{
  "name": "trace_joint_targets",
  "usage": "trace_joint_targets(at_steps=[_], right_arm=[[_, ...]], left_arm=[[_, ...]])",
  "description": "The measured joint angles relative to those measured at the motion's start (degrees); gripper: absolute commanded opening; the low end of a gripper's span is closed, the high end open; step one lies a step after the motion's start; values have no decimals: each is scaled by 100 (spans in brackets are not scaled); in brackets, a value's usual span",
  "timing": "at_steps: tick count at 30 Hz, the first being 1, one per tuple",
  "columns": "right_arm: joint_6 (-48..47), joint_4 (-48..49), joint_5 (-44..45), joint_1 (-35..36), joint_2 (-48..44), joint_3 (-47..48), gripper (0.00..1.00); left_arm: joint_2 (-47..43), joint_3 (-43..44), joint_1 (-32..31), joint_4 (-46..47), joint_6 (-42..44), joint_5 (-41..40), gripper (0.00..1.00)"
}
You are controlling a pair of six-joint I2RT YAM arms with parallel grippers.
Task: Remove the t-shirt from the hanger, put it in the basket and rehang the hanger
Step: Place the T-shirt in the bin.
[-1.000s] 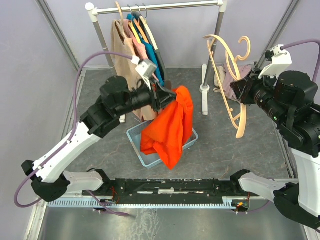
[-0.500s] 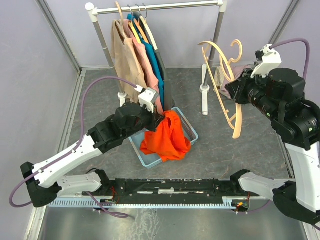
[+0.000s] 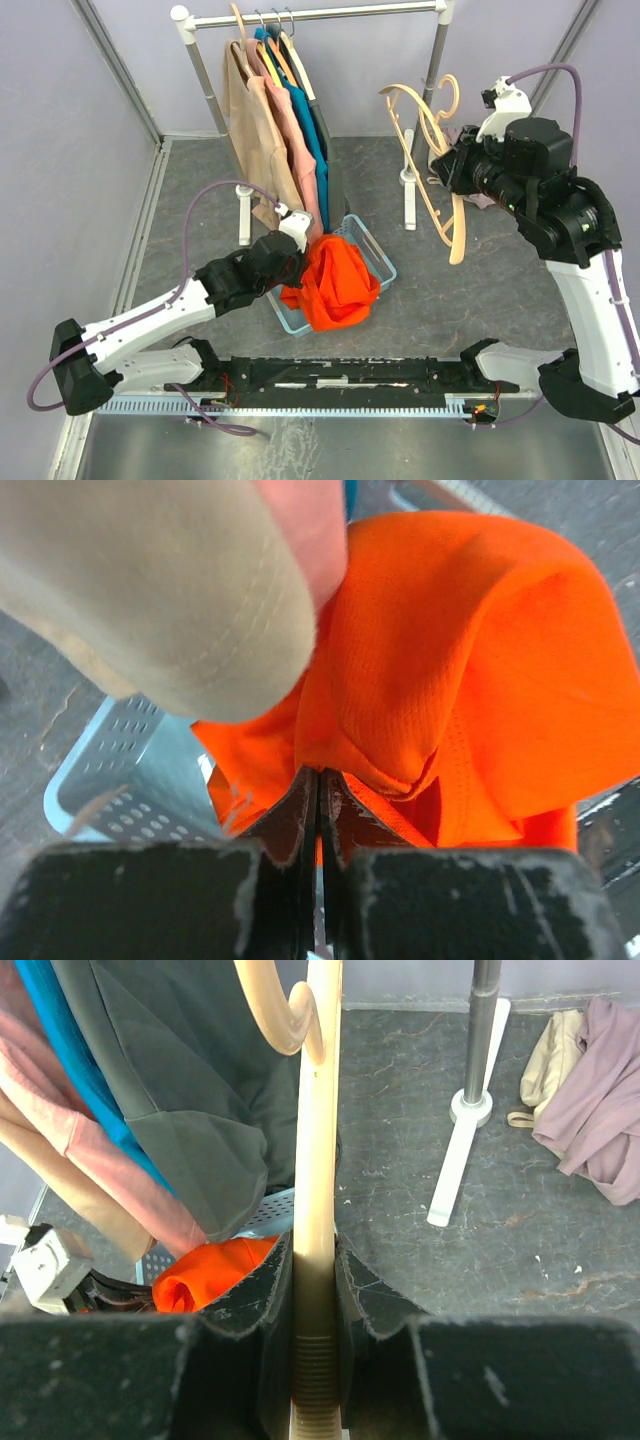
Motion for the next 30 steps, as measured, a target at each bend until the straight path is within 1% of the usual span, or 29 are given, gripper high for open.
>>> trace_joint_targets(at_steps=[6,15,16,18,20,23,24,25,30], right_arm=[[0,195,-39,0,273,28,1],[-7,424,-151,0,951,487,1],[-11,442,-153,0,1021,549,1],[-46,466,-164,0,1152,669,1],[-76,472,-164,0,1276,787,1],[-140,470,-164,-2,1510,1034,1],[-157,483,-168,-4,1602,1126,1],[-160,490,-168,-4,1617,1137,1],[-240,505,-188,-70,1880,1373,1]], left_arm=[[116,-341,-7,-186,-256,-221,3],[876,-348,-7,-863,-671,-487,3],[951,-321,-7,-973,-704,-514,8],[1091,-197,-7,-1211,-772,-555,23],[1207,39,-7,-1499,-817,-592,43],[1250,529,-4,-1899,-933,-715,66],[1246,791,-4,-2037,-992,-763,69],[1239,848,-4,-2055,-997,-778,71],[1008,1362,-4,-2428,-1119,-861,73]])
